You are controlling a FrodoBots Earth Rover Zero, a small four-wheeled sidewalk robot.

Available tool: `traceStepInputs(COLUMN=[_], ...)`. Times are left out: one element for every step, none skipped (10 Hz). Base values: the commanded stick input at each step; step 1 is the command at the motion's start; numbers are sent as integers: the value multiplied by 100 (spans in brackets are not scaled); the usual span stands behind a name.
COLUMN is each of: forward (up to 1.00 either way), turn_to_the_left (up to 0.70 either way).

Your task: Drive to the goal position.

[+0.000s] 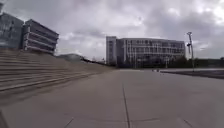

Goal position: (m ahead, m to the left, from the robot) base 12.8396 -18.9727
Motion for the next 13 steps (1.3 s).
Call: traceStepInputs(forward=[70, 70, 70, 70, 70, 70, 70, 70, 70, 70, 70, 70, 70], turn_to_the_left=[0, 0, 0, 0, 0, 0, 0, 0, 0, 0, 0, 0, 0])
